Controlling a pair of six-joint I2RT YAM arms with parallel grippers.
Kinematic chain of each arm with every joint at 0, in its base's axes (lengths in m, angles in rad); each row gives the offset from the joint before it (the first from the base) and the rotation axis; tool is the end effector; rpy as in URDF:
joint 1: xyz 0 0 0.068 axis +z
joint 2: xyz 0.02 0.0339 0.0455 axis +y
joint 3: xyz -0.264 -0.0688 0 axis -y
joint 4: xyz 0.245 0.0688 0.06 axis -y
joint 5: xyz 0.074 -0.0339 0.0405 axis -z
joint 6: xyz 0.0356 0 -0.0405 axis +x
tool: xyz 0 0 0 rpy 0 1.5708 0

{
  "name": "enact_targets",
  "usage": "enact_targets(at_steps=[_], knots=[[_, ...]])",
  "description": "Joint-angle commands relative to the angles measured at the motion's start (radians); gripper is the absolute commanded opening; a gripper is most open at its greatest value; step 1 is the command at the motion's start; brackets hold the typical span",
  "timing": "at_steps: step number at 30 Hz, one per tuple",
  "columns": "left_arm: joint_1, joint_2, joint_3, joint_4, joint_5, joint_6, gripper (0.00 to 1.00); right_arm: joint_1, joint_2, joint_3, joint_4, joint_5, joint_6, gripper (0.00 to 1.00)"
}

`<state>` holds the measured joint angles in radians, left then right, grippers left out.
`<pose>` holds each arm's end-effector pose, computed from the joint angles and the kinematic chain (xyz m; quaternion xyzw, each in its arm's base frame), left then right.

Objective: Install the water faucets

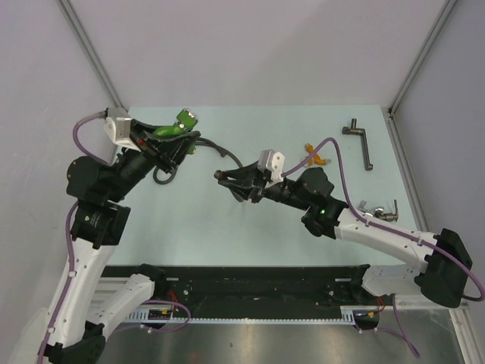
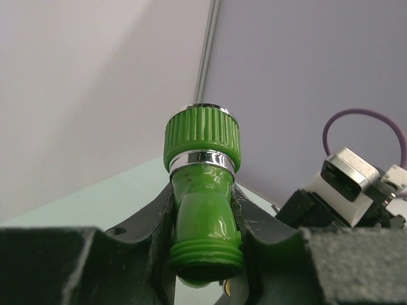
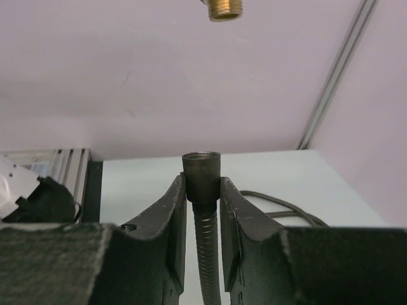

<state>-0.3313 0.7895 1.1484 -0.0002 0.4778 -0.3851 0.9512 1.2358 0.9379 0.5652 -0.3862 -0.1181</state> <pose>0.1283 -0.0614 0.4802 0.1795 0.5585 -0.4062 0.7006 0.1564 0.2424 0.3765 -0.4346 0.4345 0.4221 0.6664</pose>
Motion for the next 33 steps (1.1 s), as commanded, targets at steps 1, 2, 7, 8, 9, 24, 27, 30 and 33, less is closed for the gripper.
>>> enact_targets(at_steps=[1, 2, 7, 8, 9, 24, 27, 30, 33], knots=[[-0.002, 0.04, 0.059, 0.017, 0.059, -0.012, 0.03, 0.046, 0.016, -0.042, 0.261, 0.188, 0.014, 0.07], [0.0, 0.034, 0.035, 0.02, 0.058, -0.006, 0.03, 0.06, 0.049, -0.053, 0.294, 0.205, -0.021, 0.06], [0.002, -0.013, -0.071, 0.025, 0.042, -0.017, 0.03, 0.077, 0.161, -0.07, 0.528, 0.251, -0.084, 0.06], [0.002, -0.021, -0.082, 0.028, 0.044, -0.017, 0.03, 0.078, 0.177, -0.068, 0.553, 0.251, -0.095, 0.06], [0.002, -0.035, -0.094, 0.028, 0.044, -0.014, 0.03, 0.078, 0.207, -0.07, 0.599, 0.253, -0.1, 0.06], [0.003, -0.033, -0.211, 0.083, 0.079, 0.014, 0.01, 0.142, 0.312, -0.067, 0.745, 0.363, -0.179, 0.05], [0.003, -0.036, -0.216, 0.089, 0.071, 0.017, 0.01, 0.159, 0.32, -0.068, 0.733, 0.371, -0.198, 0.04], [0.017, -0.047, -0.228, 0.089, 0.056, 0.029, 0.01, 0.161, 0.323, -0.067, 0.723, 0.372, -0.192, 0.04], [0.035, -0.047, -0.23, 0.092, 0.059, 0.031, 0.01, 0.164, 0.323, -0.068, 0.713, 0.379, -0.184, 0.04]])
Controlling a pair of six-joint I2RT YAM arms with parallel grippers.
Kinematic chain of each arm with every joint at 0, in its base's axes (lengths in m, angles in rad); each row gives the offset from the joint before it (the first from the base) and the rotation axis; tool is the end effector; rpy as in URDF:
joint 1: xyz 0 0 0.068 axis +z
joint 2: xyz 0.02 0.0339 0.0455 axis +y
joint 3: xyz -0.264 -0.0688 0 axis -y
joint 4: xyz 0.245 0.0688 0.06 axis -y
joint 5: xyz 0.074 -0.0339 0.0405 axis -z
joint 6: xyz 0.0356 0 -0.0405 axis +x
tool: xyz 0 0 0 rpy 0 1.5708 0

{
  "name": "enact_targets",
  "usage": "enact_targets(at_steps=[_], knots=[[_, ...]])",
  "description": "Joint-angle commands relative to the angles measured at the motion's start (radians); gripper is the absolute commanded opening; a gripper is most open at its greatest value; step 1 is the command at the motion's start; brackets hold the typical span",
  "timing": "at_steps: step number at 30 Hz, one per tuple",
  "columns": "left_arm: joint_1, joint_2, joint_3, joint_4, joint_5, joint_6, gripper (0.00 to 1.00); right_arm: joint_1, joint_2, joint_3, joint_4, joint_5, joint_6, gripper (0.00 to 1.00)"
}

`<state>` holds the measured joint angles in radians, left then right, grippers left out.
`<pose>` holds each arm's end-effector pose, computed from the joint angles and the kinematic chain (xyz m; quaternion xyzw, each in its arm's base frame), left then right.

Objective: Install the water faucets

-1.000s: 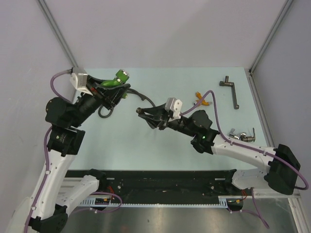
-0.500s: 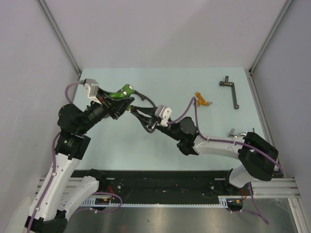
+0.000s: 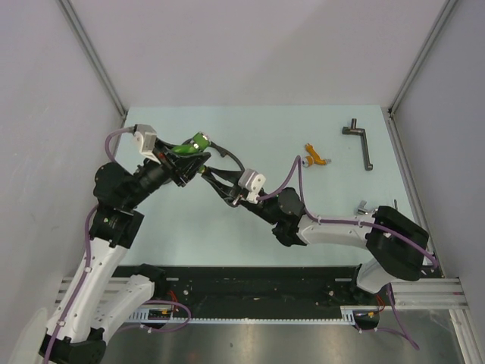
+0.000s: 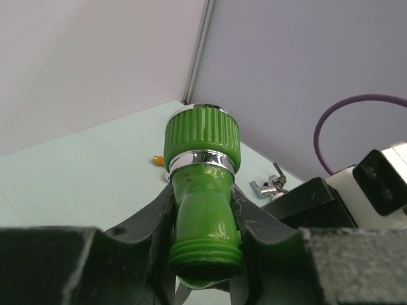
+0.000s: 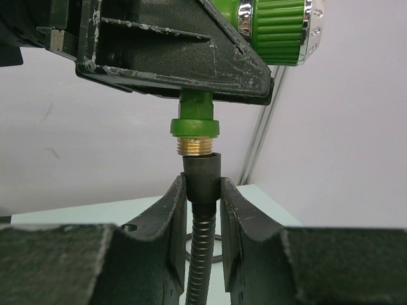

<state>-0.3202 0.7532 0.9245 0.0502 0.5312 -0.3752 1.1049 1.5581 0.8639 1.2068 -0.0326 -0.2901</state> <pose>0.1469 -0.0677 0.4180 0.1883 0.6081 -0.4109 0.6526 0.1512 0.3032 0.3206 -0.3349 0.3778 0.3496 0.7892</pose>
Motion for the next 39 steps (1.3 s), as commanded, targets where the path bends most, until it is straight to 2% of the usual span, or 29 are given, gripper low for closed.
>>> enact_targets(at_steps=[1, 21, 26, 39], knots=[[0.029, -0.011, -0.007, 0.042, 0.009, 0.019, 0.01, 0.01, 0.002, 0.007, 0.071, 0.026, -0.011, 0.04], [0.032, -0.014, -0.039, 0.111, 0.044, -0.005, 0.01, 0.024, 0.036, 0.03, 0.082, 0.033, 0.02, 0.03], [0.032, -0.023, -0.044, 0.117, 0.05, -0.01, 0.01, 0.036, 0.039, 0.032, 0.094, 0.095, 0.022, 0.03], [0.032, -0.032, -0.053, 0.111, 0.033, 0.012, 0.01, 0.053, 0.025, 0.03, 0.134, 0.123, 0.023, 0.03]])
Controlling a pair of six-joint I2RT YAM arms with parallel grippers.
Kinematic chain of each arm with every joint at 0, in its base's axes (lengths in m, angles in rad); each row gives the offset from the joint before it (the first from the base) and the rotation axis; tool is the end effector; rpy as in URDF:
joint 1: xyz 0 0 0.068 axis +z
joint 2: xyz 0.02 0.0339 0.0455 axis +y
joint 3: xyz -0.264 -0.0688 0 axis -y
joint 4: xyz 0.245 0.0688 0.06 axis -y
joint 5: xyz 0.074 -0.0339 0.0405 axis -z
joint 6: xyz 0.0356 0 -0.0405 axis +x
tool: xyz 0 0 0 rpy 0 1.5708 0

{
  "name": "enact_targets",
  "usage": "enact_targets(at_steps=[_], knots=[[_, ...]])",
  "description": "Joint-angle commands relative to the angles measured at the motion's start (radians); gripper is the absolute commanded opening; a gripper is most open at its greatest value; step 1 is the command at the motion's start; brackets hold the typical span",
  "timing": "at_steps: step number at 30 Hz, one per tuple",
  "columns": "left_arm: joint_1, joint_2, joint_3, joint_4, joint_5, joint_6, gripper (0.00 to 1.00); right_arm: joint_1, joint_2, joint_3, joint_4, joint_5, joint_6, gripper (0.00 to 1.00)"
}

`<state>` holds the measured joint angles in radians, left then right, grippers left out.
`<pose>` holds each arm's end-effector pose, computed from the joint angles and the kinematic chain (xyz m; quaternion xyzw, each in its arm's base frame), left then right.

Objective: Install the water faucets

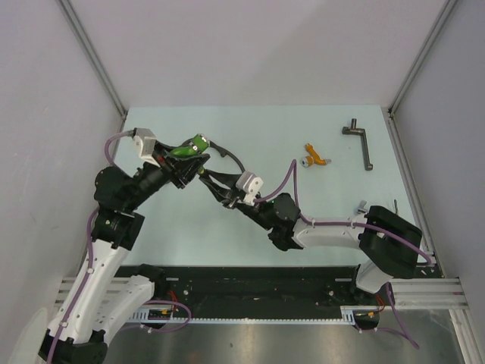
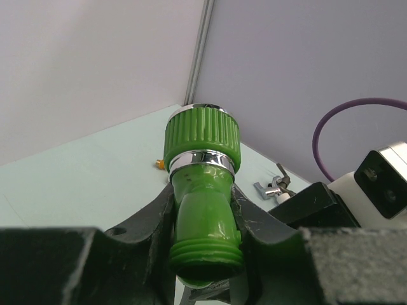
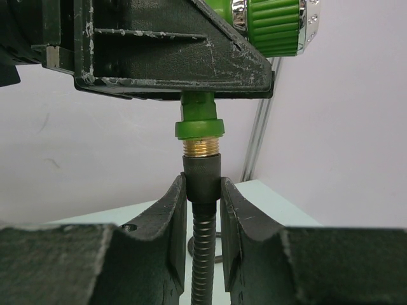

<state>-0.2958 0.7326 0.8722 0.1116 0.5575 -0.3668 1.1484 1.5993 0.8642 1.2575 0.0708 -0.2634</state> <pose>0.1465 -0.0643 0.4095 0.1964 0.5966 -0.4066 0.6634 0.1435 0.3131 0.3122 -0.3012 0.4005 0.3545 0.7894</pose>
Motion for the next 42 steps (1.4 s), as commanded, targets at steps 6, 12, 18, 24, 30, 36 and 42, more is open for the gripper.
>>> enact_targets(at_steps=[6, 12, 18, 24, 30, 36, 42], knots=[[0.007, -0.006, 0.001, 0.042, 0.001, 0.012, 0.01, 0.022, -0.019, 0.03, 0.079, 0.017, -0.026, 0.03], [0.007, 0.001, 0.001, 0.046, 0.013, 0.005, 0.01, 0.033, -0.018, 0.029, 0.088, 0.047, -0.039, 0.03], [0.006, 0.019, -0.007, 0.062, 0.028, -0.009, 0.01, 0.043, -0.019, 0.029, 0.114, 0.084, -0.045, 0.02], [0.006, 0.037, -0.006, 0.065, 0.039, -0.006, 0.0, 0.054, -0.027, 0.022, 0.141, 0.127, -0.062, 0.01], [0.006, 0.053, 0.001, 0.046, 0.036, 0.006, 0.0, 0.062, -0.033, 0.01, 0.175, 0.161, -0.095, 0.0], [-0.006, 0.074, 0.004, 0.04, 0.041, -0.009, 0.0, 0.074, -0.03, 0.001, 0.212, 0.182, -0.155, 0.0], [-0.014, 0.105, 0.007, 0.033, 0.053, -0.06, 0.0, 0.074, 0.014, -0.002, 0.319, 0.205, -0.212, 0.0]])
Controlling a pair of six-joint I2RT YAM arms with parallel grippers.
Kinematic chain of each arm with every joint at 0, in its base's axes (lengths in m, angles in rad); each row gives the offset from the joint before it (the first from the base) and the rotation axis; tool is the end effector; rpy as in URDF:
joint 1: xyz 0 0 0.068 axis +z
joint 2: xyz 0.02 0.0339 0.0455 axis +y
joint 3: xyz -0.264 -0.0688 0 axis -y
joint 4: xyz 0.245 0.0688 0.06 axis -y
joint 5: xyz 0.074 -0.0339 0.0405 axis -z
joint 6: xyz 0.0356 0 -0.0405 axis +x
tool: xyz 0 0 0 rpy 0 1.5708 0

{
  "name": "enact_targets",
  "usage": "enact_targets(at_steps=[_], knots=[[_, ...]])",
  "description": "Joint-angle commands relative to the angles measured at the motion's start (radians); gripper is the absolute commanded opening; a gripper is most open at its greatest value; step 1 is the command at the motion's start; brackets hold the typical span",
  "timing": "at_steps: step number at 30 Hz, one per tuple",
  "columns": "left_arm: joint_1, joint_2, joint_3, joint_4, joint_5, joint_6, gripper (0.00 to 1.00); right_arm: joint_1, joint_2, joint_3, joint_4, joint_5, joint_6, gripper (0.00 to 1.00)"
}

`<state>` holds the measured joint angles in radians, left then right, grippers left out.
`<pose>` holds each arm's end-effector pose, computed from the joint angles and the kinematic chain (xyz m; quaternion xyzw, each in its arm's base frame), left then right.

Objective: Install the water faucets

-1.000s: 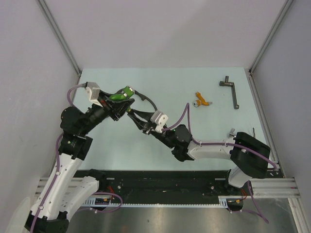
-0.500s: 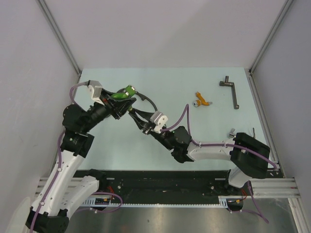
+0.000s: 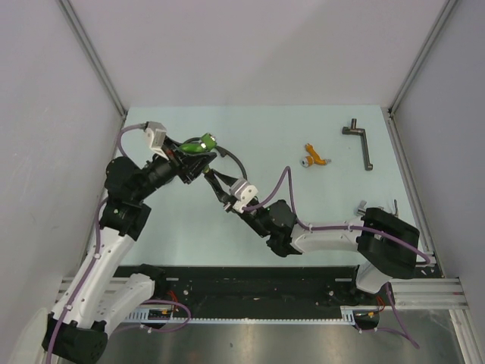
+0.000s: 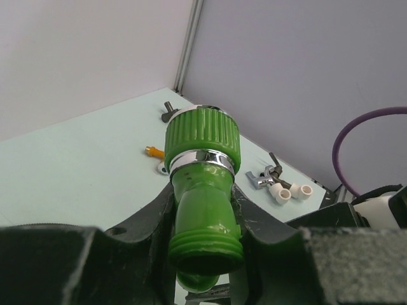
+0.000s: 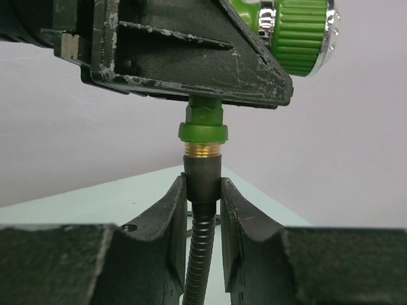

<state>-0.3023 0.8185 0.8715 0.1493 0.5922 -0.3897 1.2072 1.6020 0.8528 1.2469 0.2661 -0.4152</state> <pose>0.1683 -0.0733 0.3999 0.1995 0.6139 -0.4249 0.6347 0.1310 0.3179 0.3062 -0.2889 0.4316 0.2660 0.8121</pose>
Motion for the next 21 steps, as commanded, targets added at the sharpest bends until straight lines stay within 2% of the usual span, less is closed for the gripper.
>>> enact_targets(at_steps=[1, 8, 12, 21], knots=[[-0.008, 0.021, 0.006, -0.005, 0.008, -0.043, 0.0, 0.015, 0.015, 0.009, 0.338, 0.009, -0.06, 0.0], [-0.014, -0.007, -0.043, 0.064, -0.029, -0.089, 0.0, 0.014, 0.001, 0.011, 0.352, -0.015, 0.007, 0.0], [-0.012, -0.024, -0.091, 0.16, -0.041, -0.15, 0.0, 0.011, -0.005, 0.011, 0.355, -0.011, 0.045, 0.0], [-0.021, -0.032, -0.095, 0.185, -0.016, -0.202, 0.0, 0.012, -0.036, 0.008, 0.353, -0.018, 0.035, 0.0]])
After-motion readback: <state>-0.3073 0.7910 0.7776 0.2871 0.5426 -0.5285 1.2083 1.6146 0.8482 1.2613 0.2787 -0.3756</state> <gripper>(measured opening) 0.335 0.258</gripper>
